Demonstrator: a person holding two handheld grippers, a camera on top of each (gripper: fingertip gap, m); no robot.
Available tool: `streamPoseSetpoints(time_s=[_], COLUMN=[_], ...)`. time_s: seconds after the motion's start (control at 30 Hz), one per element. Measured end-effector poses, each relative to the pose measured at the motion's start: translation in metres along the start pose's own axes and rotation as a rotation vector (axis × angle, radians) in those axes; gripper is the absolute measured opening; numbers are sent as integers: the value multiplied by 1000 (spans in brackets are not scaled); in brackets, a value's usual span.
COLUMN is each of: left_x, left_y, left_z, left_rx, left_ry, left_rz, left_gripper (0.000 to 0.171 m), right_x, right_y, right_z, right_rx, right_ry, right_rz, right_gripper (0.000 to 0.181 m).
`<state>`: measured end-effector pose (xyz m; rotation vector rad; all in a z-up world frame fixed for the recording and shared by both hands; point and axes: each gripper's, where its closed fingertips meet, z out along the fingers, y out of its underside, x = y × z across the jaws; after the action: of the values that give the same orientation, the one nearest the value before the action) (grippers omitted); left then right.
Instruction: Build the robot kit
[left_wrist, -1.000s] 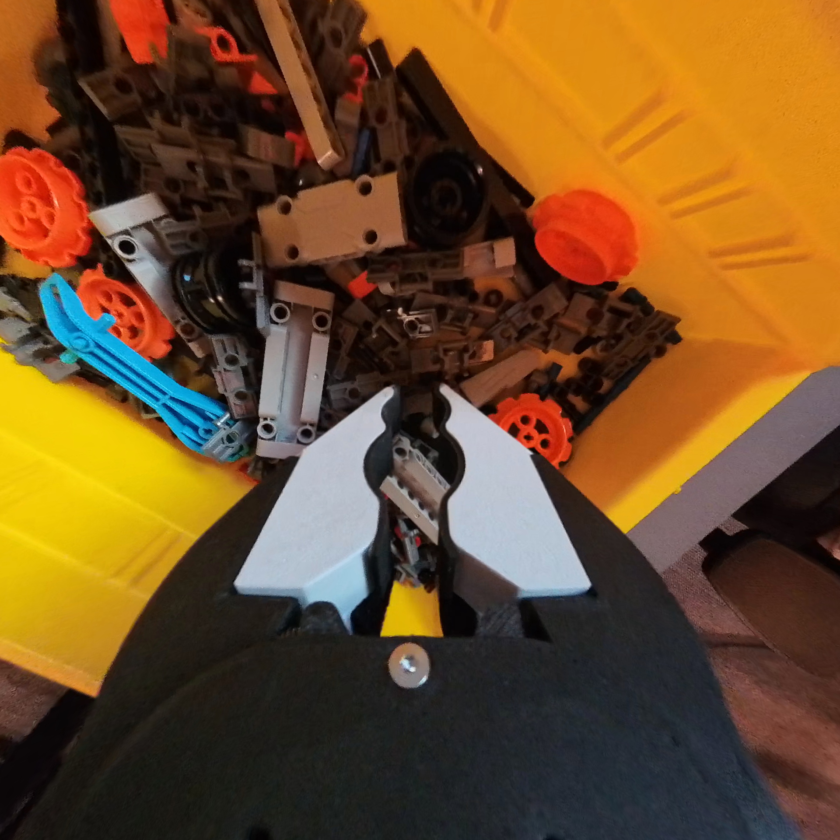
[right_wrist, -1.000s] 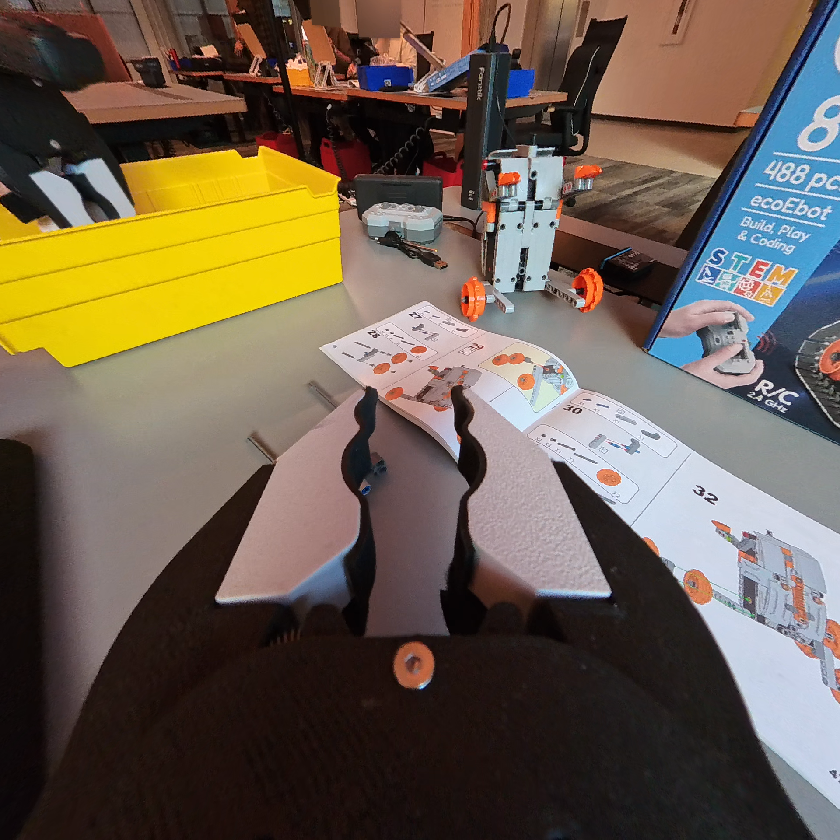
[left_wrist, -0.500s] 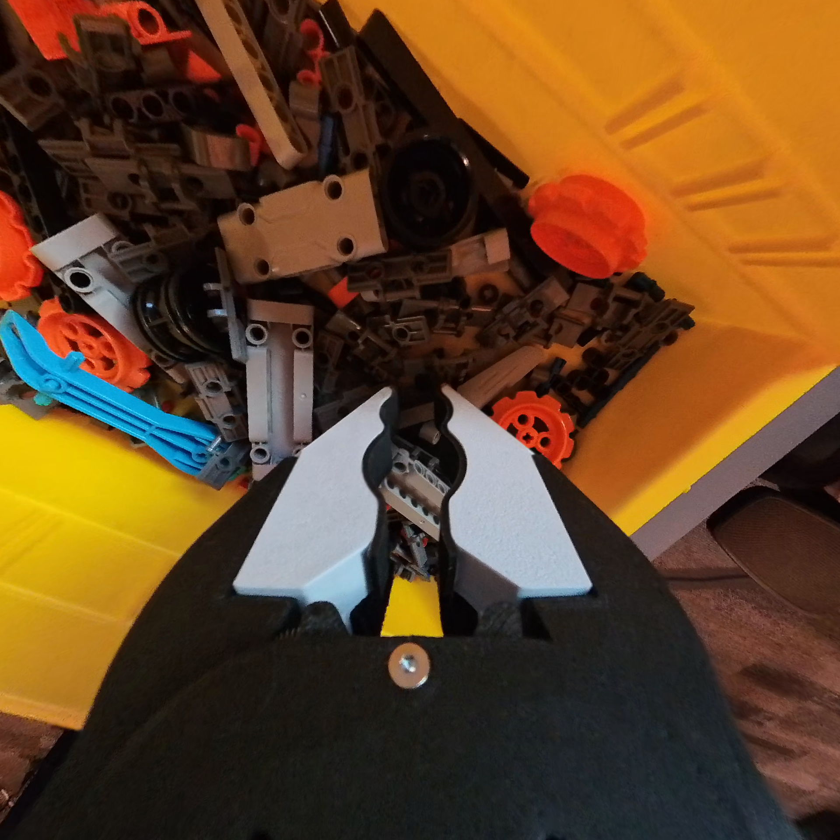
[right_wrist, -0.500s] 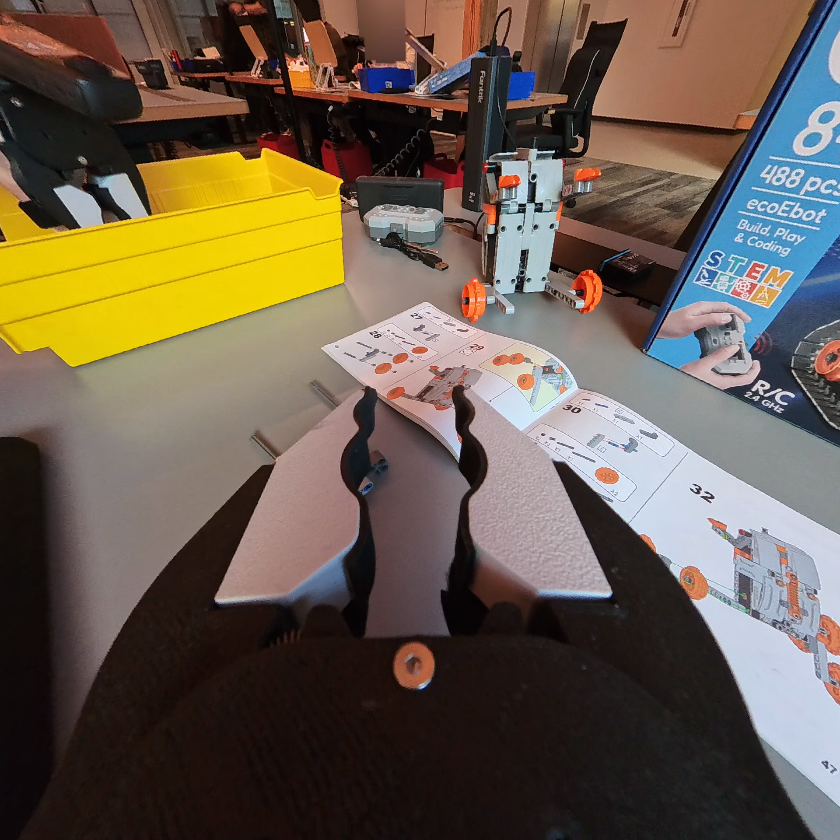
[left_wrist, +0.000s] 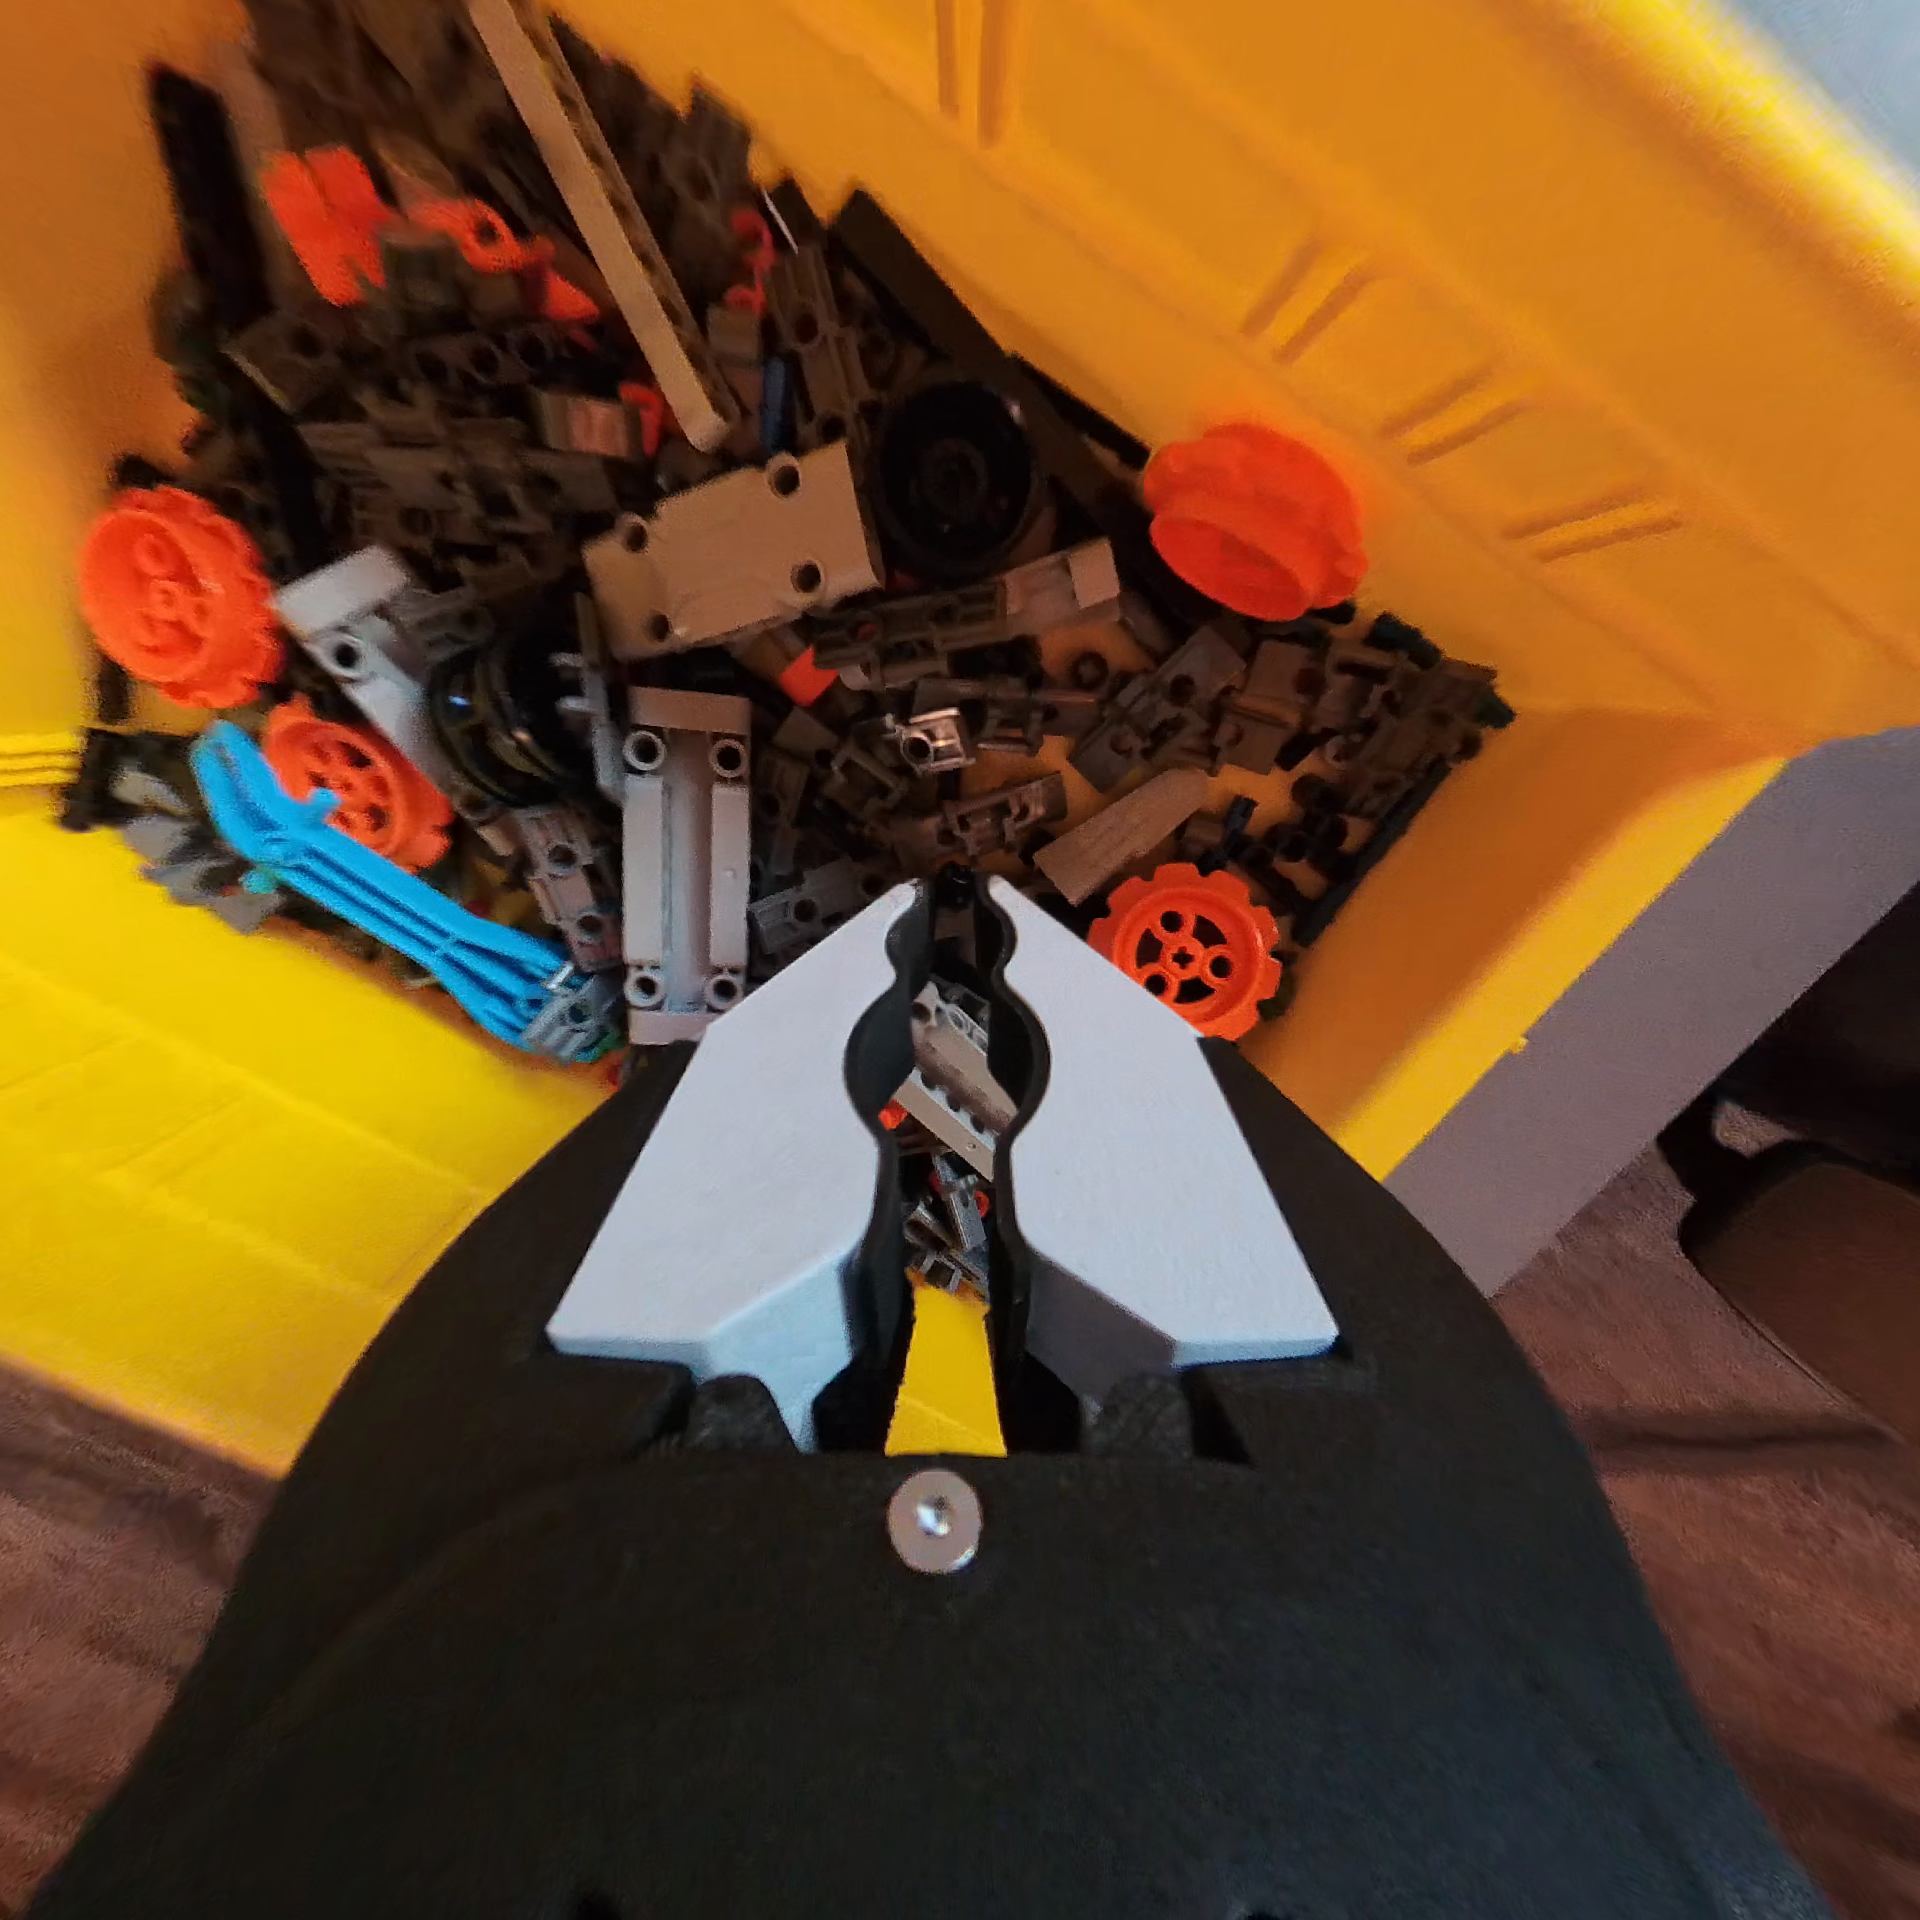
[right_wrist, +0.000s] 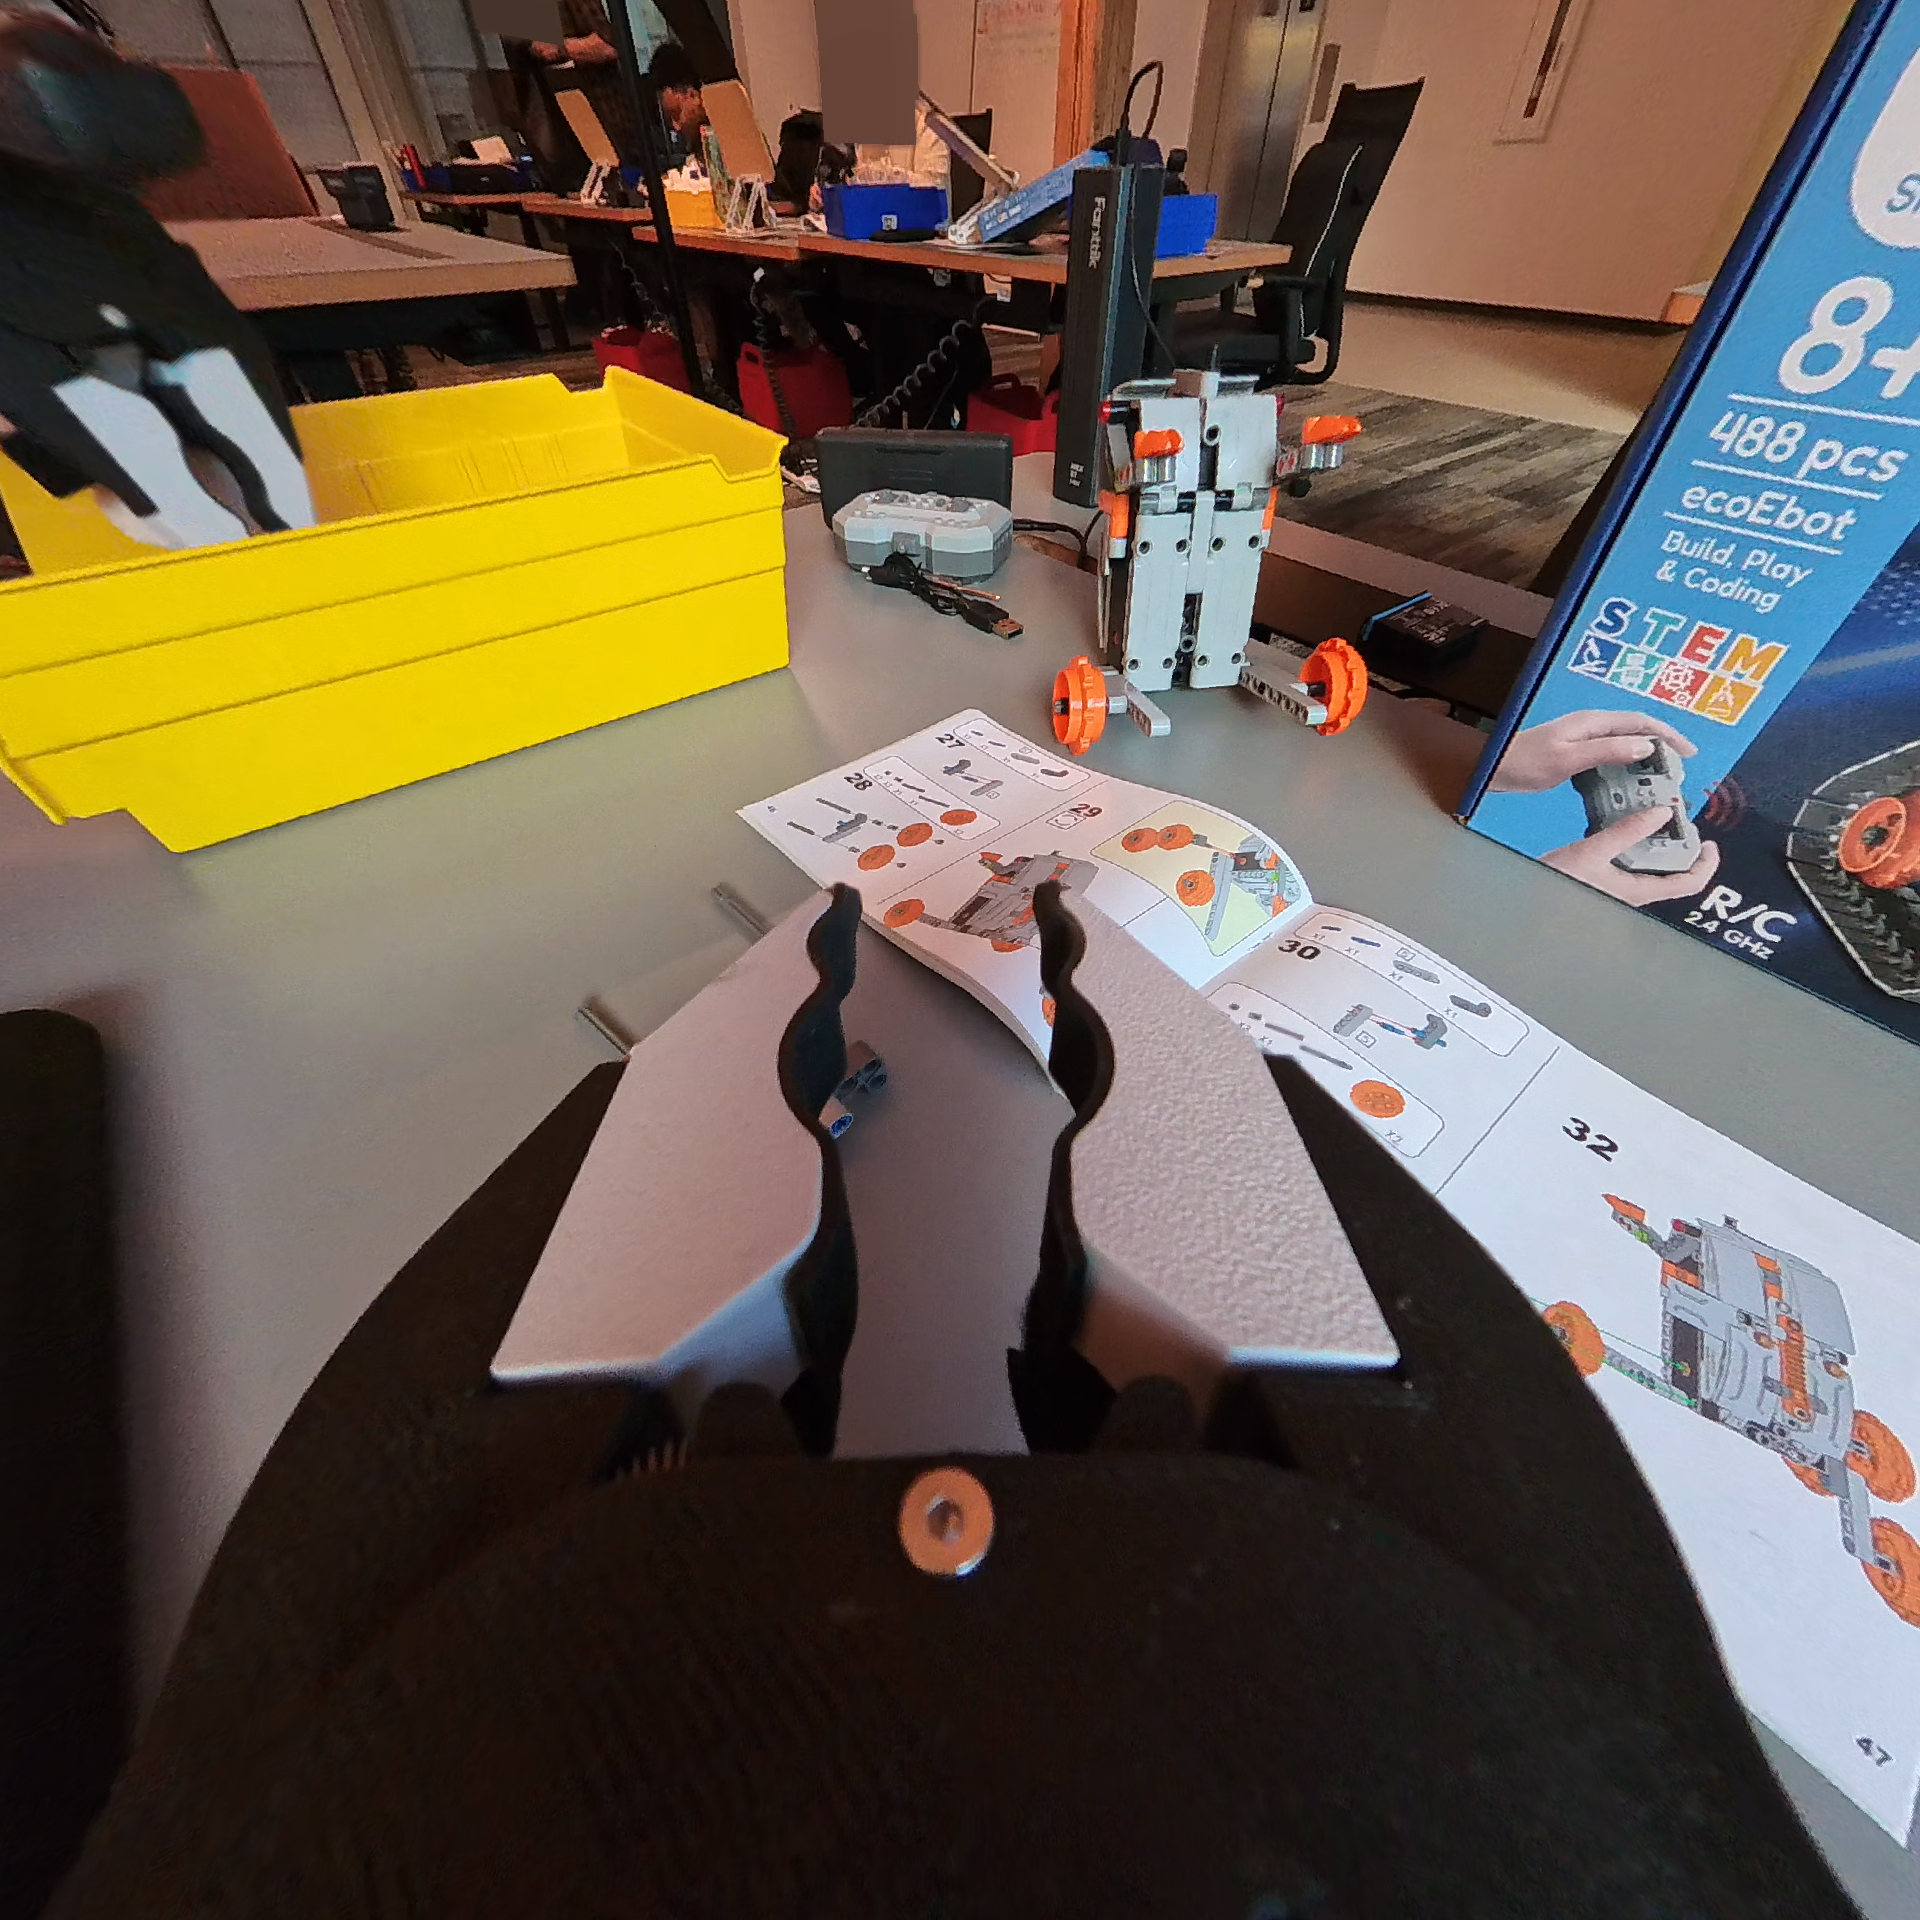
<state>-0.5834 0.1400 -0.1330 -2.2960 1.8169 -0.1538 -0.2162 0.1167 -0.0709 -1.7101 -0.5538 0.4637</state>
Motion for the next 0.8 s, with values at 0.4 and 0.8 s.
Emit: streamPoseSetpoints(time_s=[0.4, 0.8], left_x=[86, 96], left_y=[-131, -195], left_z=[-87, 51], left_rx=[495, -98], left_ry=[27, 87], left_rz=[200, 342], left_gripper=[4, 4], right_x=[0, 8], right_y=[-5, -5], right_z=[-2, -14], right_rx=[16, 24], right_ry=[4, 14], right_rz=[-10, 12], right_gripper=[34, 35])
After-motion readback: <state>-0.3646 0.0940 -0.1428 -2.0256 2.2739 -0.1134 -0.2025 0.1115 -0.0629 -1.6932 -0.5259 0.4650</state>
